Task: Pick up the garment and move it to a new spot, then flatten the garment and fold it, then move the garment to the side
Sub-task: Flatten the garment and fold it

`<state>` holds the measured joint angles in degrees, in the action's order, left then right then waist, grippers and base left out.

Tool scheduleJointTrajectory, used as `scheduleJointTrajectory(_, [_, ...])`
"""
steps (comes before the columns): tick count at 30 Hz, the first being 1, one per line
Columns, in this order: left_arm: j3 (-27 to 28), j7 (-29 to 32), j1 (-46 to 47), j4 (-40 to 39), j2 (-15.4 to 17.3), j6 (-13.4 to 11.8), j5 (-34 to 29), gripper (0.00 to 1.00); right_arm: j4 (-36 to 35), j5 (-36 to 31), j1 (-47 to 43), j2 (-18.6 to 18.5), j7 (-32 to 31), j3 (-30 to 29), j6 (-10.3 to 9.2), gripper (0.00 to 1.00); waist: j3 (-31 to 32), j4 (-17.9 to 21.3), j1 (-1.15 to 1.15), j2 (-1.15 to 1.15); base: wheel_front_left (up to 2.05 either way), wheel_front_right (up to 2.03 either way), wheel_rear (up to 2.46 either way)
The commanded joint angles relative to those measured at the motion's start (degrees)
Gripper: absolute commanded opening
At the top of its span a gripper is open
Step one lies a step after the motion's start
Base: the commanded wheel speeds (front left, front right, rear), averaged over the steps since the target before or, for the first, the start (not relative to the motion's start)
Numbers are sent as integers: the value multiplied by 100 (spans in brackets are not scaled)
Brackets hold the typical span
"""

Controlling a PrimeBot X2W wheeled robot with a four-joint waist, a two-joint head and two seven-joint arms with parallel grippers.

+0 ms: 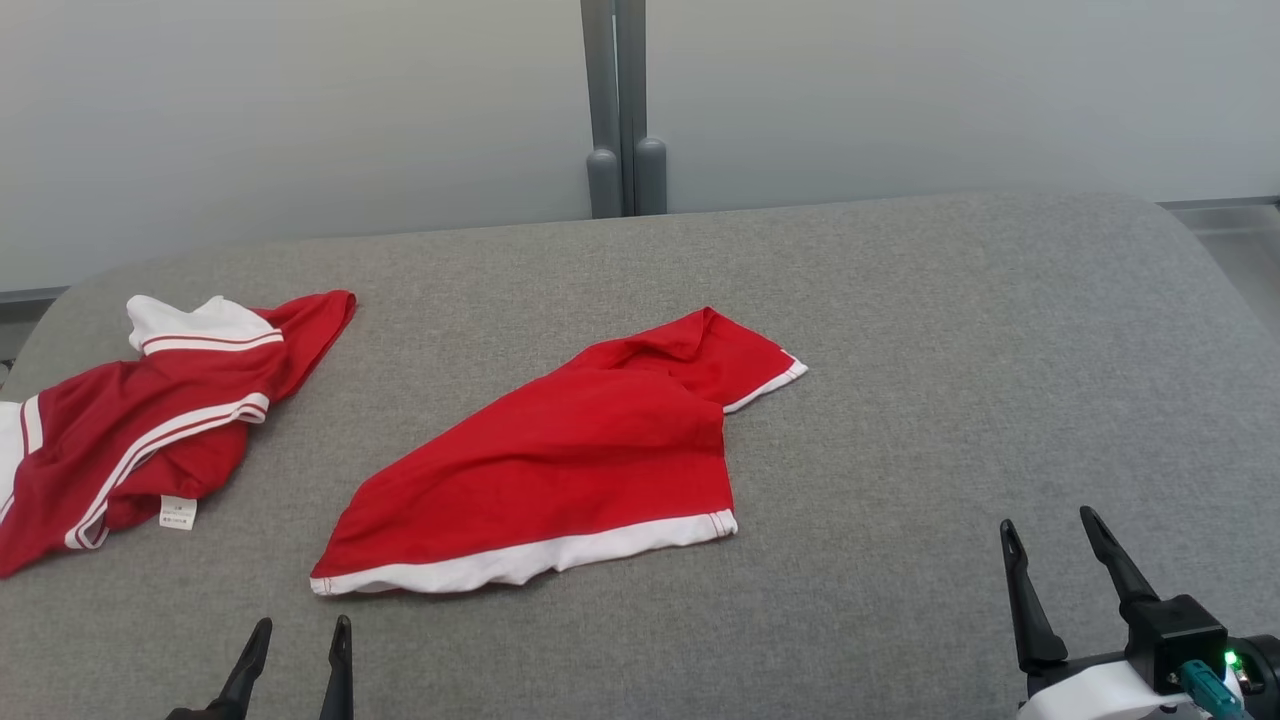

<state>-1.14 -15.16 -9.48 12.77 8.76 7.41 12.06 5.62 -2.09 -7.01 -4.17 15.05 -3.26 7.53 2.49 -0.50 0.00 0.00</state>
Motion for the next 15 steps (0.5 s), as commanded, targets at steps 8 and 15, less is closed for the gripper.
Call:
scheduleJointTrajectory(8, [-6, 2, 69, 49, -36, 7, 225, 100, 229, 302, 51, 85, 20, -91, -8, 100, -50, 3, 0, 0, 0, 0, 0])
scheduleJointTrajectory(15, [38, 3, 369, 398, -116, 8, 595, 100, 548, 671, 466, 109, 20, 435, -5, 100, -208, -53, 0, 0, 0, 0, 0])
